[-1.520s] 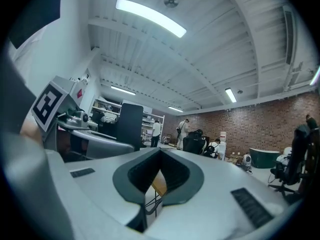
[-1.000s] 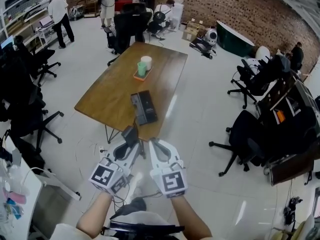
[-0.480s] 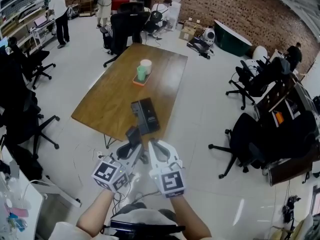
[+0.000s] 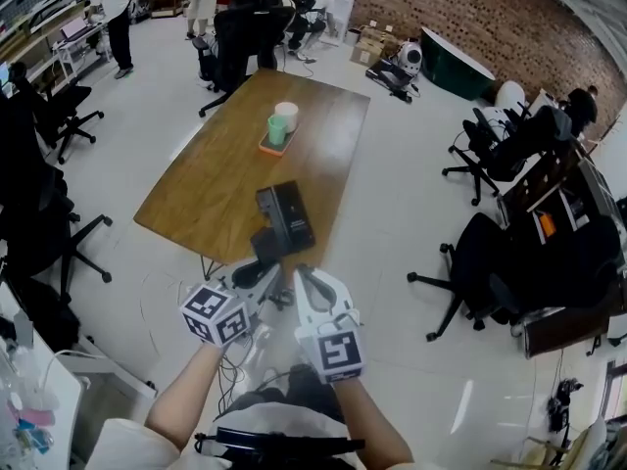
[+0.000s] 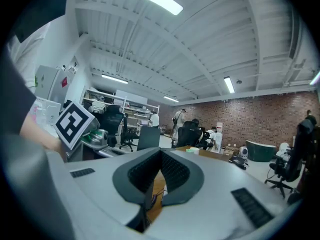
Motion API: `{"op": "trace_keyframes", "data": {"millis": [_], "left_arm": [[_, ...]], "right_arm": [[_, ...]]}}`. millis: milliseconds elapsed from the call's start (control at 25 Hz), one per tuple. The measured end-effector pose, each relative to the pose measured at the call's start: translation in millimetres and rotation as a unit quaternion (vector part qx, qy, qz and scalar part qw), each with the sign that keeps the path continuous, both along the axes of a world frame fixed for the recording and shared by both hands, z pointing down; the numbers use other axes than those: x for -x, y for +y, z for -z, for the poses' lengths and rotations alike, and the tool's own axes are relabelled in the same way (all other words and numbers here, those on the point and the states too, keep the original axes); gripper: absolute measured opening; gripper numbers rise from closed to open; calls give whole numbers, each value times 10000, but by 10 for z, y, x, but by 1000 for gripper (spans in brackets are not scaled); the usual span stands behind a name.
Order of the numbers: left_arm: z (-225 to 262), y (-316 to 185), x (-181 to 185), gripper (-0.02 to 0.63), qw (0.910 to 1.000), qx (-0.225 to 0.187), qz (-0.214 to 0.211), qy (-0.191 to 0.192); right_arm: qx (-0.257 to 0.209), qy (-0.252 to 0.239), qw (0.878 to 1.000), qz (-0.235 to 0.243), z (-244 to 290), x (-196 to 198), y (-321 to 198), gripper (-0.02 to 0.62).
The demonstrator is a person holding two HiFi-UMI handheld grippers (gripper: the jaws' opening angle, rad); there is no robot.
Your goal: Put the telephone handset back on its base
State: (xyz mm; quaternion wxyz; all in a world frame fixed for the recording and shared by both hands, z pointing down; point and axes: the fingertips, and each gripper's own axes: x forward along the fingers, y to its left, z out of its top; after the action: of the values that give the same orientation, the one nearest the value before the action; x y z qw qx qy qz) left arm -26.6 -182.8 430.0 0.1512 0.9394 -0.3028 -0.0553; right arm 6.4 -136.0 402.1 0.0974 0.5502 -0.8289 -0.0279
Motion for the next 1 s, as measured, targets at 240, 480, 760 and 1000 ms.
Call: {"op": "trace_keyframes", "data": {"millis": [240, 480, 760, 1000], "left_arm": [[-370, -385, -53, 72, 9966, 740, -202, 289], [-673, -747, -127, 72, 9896, 1303, -435, 434], [-973, -1119, -168, 72, 9778, 1902, -561, 673], [-1201, -1376, -176, 72, 9623, 2433, -768, 947]], "right_arm": [[129, -145, 9998, -95, -100, -104, -109, 3], [242, 27, 9997, 31, -209, -214, -292, 3], [352, -105, 9992, 162, -297, -233, -620, 3], [486, 51, 9982, 343, -397, -281, -821, 3]]}}
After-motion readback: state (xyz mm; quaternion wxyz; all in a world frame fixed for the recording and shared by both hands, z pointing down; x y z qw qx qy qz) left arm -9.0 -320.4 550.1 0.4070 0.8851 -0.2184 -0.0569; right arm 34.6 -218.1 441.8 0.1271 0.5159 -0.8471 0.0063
